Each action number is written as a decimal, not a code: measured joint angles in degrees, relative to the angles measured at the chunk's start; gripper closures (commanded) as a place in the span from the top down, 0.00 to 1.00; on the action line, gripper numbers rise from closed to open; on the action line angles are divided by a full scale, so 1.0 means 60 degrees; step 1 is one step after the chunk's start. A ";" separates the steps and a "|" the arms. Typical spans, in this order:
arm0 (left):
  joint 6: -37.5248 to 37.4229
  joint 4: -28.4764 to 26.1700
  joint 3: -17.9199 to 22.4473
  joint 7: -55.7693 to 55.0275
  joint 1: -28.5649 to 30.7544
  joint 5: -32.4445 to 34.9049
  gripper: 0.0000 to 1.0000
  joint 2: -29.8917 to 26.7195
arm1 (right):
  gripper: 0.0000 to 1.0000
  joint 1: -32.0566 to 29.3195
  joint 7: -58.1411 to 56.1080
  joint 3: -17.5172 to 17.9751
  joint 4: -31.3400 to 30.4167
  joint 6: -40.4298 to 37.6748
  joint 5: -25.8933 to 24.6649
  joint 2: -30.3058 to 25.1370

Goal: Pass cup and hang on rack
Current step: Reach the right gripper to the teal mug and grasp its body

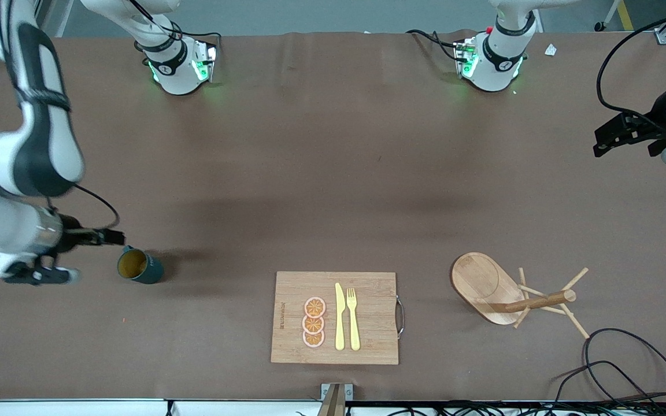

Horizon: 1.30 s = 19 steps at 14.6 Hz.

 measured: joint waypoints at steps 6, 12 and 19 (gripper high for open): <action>0.0230 0.0016 0.0004 0.0000 0.0015 0.0000 1.00 0.0096 | 1.00 0.0193 0.1179 -0.0094 -0.0011 0.1289 0.0000 0.1199; 0.0301 0.0020 0.0006 0.0000 0.0017 0.0000 1.00 0.0111 | 0.52 -0.0109 0.1235 -0.0110 -0.0568 0.2238 0.0030 0.1512; 0.0305 0.0077 0.0006 0.0000 0.0017 0.0000 1.00 0.0111 | 0.01 -0.0099 0.1258 -0.0091 -0.0762 0.2465 0.0034 0.1602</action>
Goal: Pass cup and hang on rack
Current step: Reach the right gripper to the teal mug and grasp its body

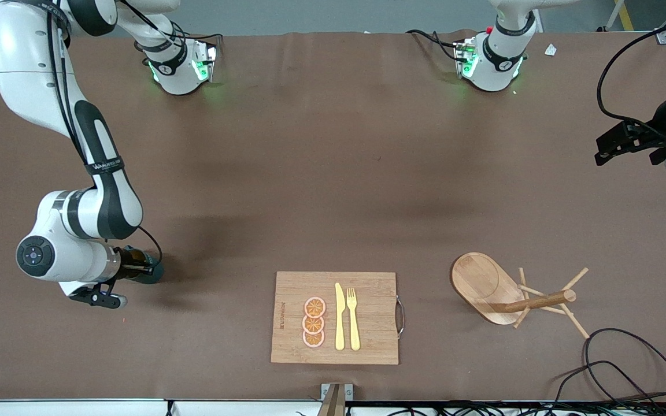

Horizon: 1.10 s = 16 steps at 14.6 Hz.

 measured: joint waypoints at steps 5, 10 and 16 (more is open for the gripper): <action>-0.0006 -0.0001 0.0000 0.0000 -0.0002 0.0000 1.00 0.0008 | 0.01 0.0185 -0.0003 0.0071 0.0402 -0.0049 0.0000 -0.0007; -0.0007 -0.0005 -0.0011 0.0000 -0.0021 0.0000 1.00 0.0054 | 0.01 0.1753 0.1395 0.0195 0.1697 -0.0869 0.0039 -0.0046; -0.0009 -0.0005 -0.0015 0.0008 -0.0030 0.0000 1.00 0.0056 | 0.00 0.4355 0.3714 0.0227 0.2749 -0.0725 0.0905 -0.0041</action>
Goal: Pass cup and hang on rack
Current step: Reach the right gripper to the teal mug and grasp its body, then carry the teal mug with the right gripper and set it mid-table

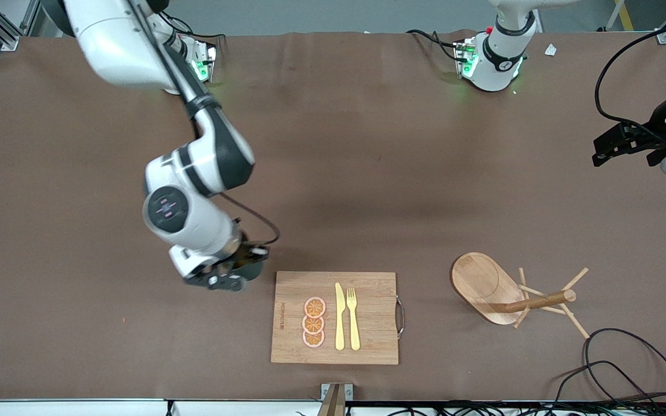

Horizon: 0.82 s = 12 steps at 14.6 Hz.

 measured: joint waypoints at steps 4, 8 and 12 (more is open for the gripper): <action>-0.0001 -0.0001 -0.0046 -0.0004 -0.0044 0.0000 1.00 0.0001 | 0.00 0.1444 0.1094 0.0068 0.0054 0.1300 0.0711 0.0242; -0.0059 -0.0002 -0.0070 0.0010 -0.0036 0.0000 1.00 0.0004 | 0.01 0.2574 0.1689 0.0108 0.0050 0.2892 0.0817 0.0941; -0.0501 -0.0002 -0.0065 -0.0002 -0.0024 -0.0206 1.00 0.0004 | 0.03 0.3379 0.1873 0.0092 0.0256 0.3764 0.0818 0.1785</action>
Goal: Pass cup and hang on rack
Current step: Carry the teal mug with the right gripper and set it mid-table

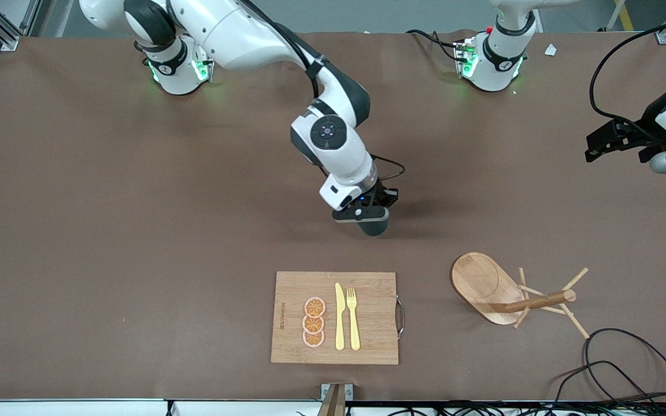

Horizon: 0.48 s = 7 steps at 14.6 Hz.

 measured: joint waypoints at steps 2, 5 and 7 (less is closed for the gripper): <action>-0.0142 0.0001 0.0021 -0.0007 0.0010 -0.0040 1.00 0.0000 | 0.10 0.0127 0.0134 -0.0008 0.0158 0.0188 0.0000 0.0272; -0.0361 0.0044 0.0051 -0.0010 0.0039 -0.0046 1.00 -0.0023 | 0.48 0.0148 0.0200 -0.0030 0.0267 0.0325 0.0000 0.0481; -0.0462 0.0078 0.0074 -0.0010 0.0070 -0.0046 1.00 -0.0048 | 0.66 0.0146 0.0214 -0.0067 0.0337 0.0328 0.0000 0.0496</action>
